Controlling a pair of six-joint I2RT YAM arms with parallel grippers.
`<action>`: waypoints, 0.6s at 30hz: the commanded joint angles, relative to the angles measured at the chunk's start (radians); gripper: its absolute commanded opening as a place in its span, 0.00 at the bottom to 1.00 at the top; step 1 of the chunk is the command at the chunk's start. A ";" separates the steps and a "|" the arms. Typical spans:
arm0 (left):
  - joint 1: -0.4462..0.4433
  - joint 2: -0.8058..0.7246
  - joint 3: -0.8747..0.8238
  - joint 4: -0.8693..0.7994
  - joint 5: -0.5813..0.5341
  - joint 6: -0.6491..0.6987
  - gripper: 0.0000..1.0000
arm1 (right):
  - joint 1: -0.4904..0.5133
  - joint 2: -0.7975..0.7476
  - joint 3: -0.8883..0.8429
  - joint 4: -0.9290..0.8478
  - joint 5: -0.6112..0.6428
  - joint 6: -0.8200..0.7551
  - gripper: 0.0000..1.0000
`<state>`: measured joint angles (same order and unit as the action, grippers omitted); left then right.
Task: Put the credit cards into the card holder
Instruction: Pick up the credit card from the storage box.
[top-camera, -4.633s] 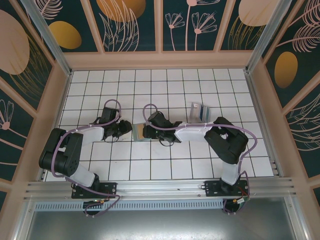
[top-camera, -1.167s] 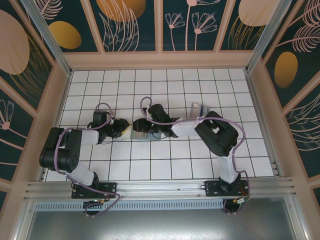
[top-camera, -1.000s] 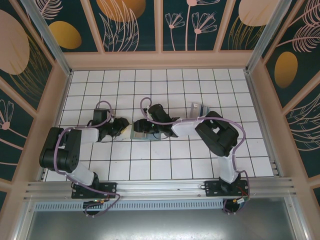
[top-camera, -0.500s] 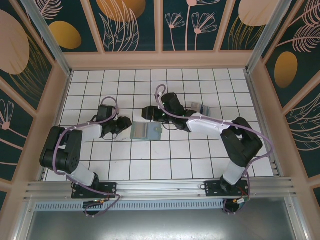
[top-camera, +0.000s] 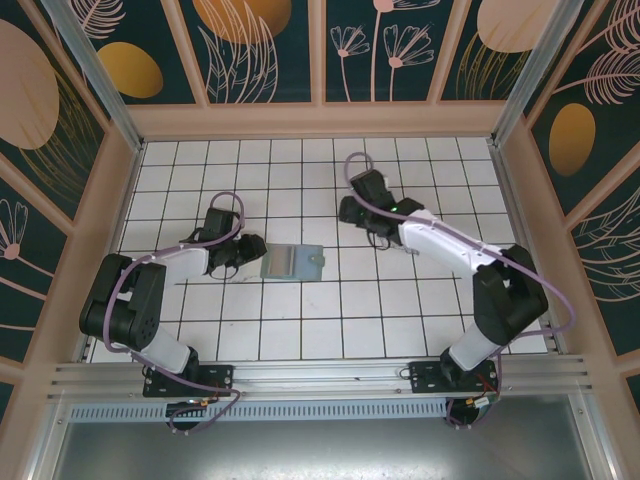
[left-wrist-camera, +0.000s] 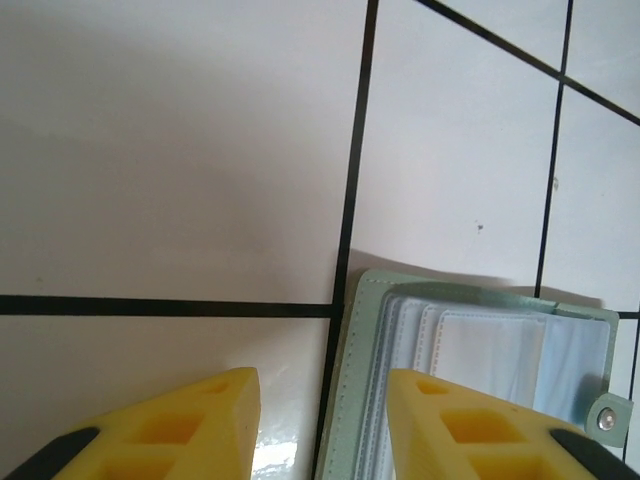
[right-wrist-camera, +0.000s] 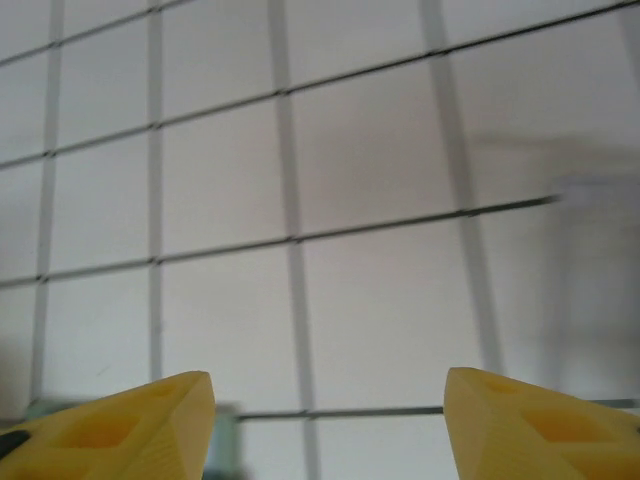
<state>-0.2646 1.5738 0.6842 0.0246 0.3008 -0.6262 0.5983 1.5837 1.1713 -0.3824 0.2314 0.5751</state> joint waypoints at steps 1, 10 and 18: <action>-0.007 0.015 0.032 -0.018 -0.023 0.024 0.40 | -0.046 -0.014 0.022 -0.202 0.160 -0.028 0.66; -0.008 0.005 0.038 -0.025 -0.034 0.033 0.42 | -0.188 0.110 0.081 -0.257 0.126 -0.119 0.71; -0.008 0.000 0.022 -0.014 -0.031 0.023 0.41 | -0.201 0.180 0.096 -0.273 0.139 -0.164 0.70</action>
<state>-0.2676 1.5753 0.7029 0.0216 0.2779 -0.6151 0.4061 1.7512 1.2469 -0.6128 0.3511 0.4423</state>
